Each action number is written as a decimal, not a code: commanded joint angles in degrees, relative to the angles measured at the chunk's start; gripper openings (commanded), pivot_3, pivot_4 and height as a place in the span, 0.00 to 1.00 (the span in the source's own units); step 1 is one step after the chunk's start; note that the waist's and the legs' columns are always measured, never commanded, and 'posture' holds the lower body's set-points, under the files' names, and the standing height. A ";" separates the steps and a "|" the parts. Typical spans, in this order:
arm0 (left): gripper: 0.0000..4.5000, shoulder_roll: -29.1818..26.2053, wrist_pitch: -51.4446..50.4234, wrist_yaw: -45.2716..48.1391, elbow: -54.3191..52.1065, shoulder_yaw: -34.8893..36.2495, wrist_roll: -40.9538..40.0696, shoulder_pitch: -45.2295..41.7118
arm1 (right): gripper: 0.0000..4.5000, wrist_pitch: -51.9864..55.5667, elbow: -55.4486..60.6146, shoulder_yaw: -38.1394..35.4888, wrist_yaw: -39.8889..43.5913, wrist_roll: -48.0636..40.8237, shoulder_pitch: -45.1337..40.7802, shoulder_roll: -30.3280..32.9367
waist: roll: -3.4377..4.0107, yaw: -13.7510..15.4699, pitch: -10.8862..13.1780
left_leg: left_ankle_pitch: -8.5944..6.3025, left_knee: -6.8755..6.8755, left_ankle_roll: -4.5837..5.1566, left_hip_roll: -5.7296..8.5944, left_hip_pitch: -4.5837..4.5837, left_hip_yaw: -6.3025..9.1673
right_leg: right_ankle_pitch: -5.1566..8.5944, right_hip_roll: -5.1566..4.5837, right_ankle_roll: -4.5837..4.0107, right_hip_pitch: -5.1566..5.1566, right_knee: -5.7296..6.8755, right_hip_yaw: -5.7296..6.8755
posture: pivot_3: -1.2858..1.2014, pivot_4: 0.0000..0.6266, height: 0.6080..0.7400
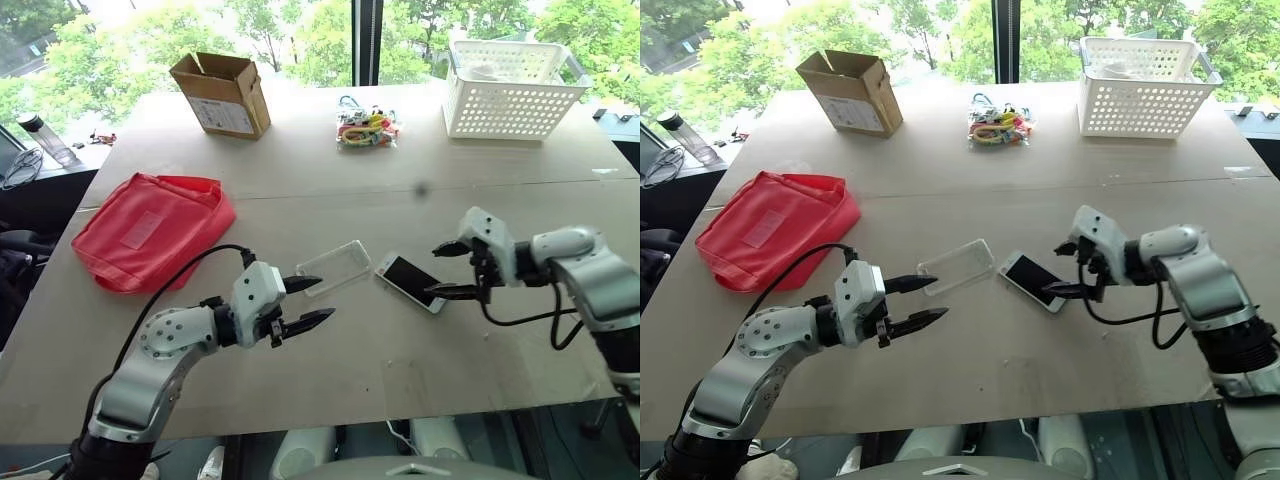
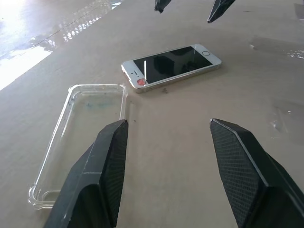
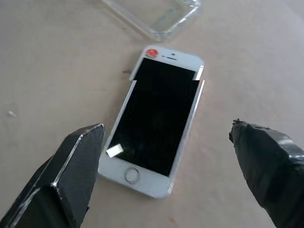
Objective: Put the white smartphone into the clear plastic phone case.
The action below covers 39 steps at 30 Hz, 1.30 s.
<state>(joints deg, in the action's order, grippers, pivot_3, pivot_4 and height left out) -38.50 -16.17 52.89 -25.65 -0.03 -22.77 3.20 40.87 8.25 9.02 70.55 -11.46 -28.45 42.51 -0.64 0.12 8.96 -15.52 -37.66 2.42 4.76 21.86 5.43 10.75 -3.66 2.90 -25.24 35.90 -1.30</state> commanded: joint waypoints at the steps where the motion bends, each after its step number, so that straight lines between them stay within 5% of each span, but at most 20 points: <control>1: 0.61 -0.98 0.16 0.98 -0.33 1.89 -1.66 -1.45 | 1.00 10.89 8.89 1.52 -15.23 2.40 4.13 -7.14 | 0.03 0.20 0.00 | 0.00 0.00 -0.01 0.01 0.01 0.02 | 0.00 0.00 0.00 -0.02 0.02 -0.02 | 0.52 0.24 1.00; 8: 0.61 -1.76 -1.25 0.88 -1.47 2.28 -2.27 -1.43 | 1.00 15.64 13.39 6.50 -27.00 6.11 10.71 -10.50 | -0.07 0.48 -0.11 | 0.00 0.00 -0.01 0.02 -0.01 -0.06 | 0.00 0.05 0.01 -0.05 0.01 0.08 | 0.52 0.24 1.00; 12: 0.65 -2.17 -1.92 1.10 -1.12 1.94 -2.50 -2.65 | 0.65 15.98 14.12 7.86 -28.35 5.55 12.84 -9.78 | -0.27 0.68 -0.40 | 0.00 -0.01 -0.01 0.03 -0.12 -0.05 | 0.00 0.02 0.01 0.10 -0.01 0.18 | 0.52 0.24 1.00; 18: 0.65 -3.54 -4.78 1.87 2.01 -1.10 -0.22 -7.69 | 0.63 15.59 15.33 5.55 -28.66 3.50 14.70 -9.09 | -0.32 0.70 -0.50 | 0.00 -0.01 -0.01 0.04 -0.14 0.03 | 0.01 0.02 0.01 0.14 -0.01 0.28 | 0.52 0.24 1.00; 26: 0.65 0.13 -13.23 -2.08 13.45 -14.55 10.48 -21.75 | 0.63 11.56 20.68 -8.79 -25.46 -4.85 18.70 -5.92 | -0.31 0.72 -0.46 | 0.00 -0.11 0.02 0.17 -0.11 0.20 | 0.01 0.06 0.03 0.27 -0.07 0.43 | 0.52 0.24 1.00; 30: 0.39 1.77 -12.82 0.61 19.98 -20.39 14.52 -26.84 | 0.63 12.88 25.64 -16.03 -24.52 -9.96 22.14 -3.63 | -0.29 0.72 -0.44 | 0.00 -0.16 0.01 0.15 -0.09 0.23 | 0.01 0.03 0.04 0.25 -0.03 0.43 | 0.52 0.24 1.00; 34: 0.01 2.07 -7.31 7.20 25.07 -22.39 14.67 -29.38 | 0.63 14.69 30.07 -21.68 -25.92 -13.54 24.91 -2.83 | -0.21 0.56 -0.49 | 0.00 -0.16 0.01 0.08 -0.16 0.21 | 0.02 0.02 0.04 0.32 -0.01 0.39 | 0.52 0.24 1.00; 39: 0.00 3.16 -0.66 18.60 28.17 -21.95 10.50 -31.32 | 0.63 16.81 34.10 -25.73 -27.77 -17.30 28.07 -2.43 | -0.20 0.67 -0.48 | 0.00 -0.30 0.02 0.08 -0.11 0.23 | 0.02 0.00 0.04 0.33 -0.02 0.42 | 0.52 0.24 1.00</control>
<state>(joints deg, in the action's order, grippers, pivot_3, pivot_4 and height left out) -35.73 -19.23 67.38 2.19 -21.08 -10.85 -27.37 57.44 39.22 -14.28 43.51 -27.11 -0.80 39.55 -0.84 0.80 8.48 -15.52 -38.00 2.45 4.84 21.79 5.66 10.77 -3.65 2.94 -24.91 35.88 -0.88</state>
